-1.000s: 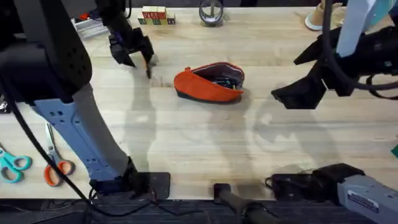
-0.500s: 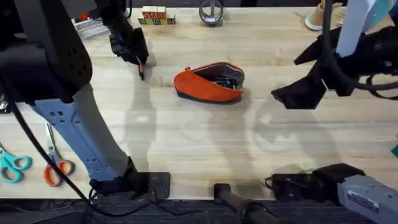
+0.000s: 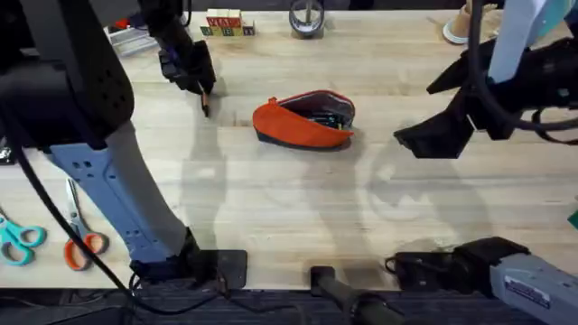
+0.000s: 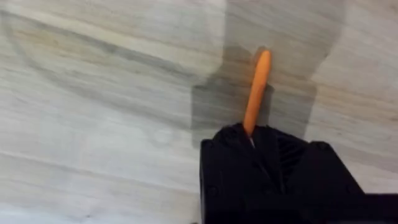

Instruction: Unzip the bag, pick up the pens from the table one at a time and place them inside, then zip the bag closed.

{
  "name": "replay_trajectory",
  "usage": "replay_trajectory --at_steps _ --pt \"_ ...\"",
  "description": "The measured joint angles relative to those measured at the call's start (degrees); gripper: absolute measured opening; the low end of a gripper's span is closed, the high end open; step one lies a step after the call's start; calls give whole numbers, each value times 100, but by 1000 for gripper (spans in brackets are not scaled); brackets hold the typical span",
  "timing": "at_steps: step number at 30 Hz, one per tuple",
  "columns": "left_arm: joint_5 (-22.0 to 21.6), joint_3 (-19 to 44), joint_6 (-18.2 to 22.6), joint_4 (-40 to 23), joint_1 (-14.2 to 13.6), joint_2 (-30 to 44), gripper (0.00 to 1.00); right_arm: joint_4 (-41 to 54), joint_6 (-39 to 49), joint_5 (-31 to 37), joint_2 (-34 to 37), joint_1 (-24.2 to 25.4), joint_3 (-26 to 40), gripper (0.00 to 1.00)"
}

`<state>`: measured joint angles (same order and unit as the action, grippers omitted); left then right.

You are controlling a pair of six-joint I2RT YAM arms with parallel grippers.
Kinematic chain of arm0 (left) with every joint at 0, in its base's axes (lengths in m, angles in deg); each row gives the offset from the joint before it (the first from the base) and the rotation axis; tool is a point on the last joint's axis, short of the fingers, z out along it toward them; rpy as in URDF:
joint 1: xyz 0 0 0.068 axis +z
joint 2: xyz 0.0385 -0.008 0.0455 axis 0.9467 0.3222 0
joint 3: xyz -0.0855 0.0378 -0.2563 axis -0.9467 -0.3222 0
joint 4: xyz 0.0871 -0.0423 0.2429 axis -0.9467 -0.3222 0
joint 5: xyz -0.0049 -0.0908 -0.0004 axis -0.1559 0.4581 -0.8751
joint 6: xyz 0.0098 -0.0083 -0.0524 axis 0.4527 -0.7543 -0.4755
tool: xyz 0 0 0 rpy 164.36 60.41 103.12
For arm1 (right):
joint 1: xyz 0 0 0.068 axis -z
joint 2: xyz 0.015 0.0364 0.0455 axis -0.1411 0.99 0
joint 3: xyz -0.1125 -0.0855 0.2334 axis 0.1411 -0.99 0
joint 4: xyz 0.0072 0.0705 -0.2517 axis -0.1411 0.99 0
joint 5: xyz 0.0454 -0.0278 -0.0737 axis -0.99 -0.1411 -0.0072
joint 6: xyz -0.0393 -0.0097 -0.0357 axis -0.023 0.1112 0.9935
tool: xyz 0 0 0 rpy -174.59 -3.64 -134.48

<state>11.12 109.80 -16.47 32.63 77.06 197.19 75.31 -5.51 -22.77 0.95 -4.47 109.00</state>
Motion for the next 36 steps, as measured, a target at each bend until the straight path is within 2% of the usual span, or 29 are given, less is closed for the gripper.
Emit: replay_trajectory --at_steps 4,13,18,26,36 --pt "0 159 89 -294 1 2 42 0 0 -1 0 0 0 996" --pt "-2 1163 305 -1034 1 4 42 0 -2 -1 0 0 0 996" --pt "-2 1556 411 -1245 1 4 42 0 -2 1 0 0 0 996" --pt "-6 1603 617 -1360 -85 -104 42 0 -2 -1 0 0 0 997" --pt "-3 1605 878 -1610 -494 -1149 43 0 -4 -1 -1 0 0 996"
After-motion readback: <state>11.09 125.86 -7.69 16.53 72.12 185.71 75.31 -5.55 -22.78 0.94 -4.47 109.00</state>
